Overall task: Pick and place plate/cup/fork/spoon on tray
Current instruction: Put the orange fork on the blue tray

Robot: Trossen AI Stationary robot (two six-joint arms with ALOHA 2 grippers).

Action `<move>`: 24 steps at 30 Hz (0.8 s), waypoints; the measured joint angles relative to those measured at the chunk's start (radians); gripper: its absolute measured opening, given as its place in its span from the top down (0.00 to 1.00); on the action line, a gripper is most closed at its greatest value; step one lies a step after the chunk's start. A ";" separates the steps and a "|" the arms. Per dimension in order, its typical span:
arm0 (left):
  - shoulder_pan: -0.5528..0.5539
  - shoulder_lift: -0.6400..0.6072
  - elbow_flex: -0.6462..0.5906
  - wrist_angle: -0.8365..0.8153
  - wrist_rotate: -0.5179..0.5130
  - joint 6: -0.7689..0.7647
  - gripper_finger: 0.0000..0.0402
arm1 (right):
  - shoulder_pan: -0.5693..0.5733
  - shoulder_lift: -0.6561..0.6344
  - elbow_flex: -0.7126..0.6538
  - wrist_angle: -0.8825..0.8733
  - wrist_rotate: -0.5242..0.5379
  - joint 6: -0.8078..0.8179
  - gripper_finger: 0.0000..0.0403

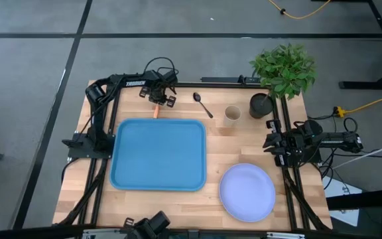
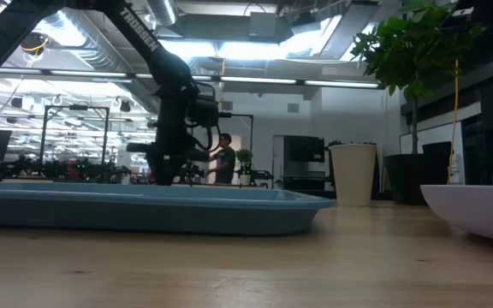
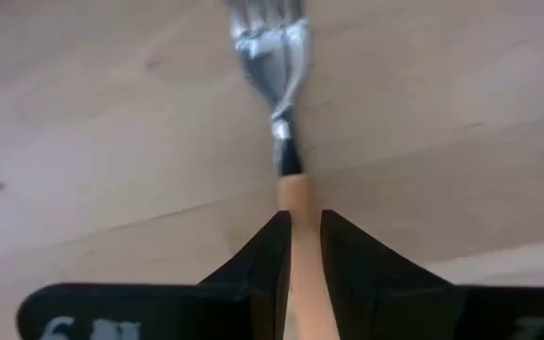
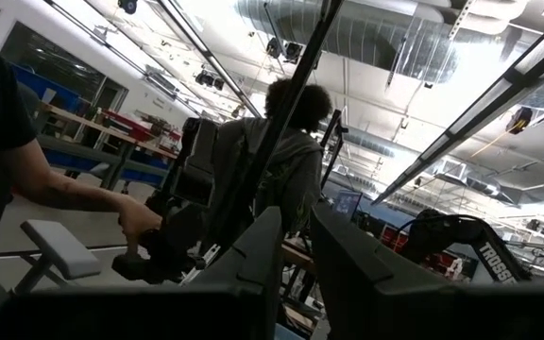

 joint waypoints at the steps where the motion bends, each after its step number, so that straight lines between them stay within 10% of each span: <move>1: 0.000 -0.001 -0.010 0.004 -0.004 -0.006 0.86 | 0.000 0.000 0.000 0.000 0.000 0.000 0.83; 24: -0.010 -0.008 -0.111 0.069 -0.017 -0.016 0.88 | 0.000 0.000 0.000 -0.015 0.000 0.018 0.83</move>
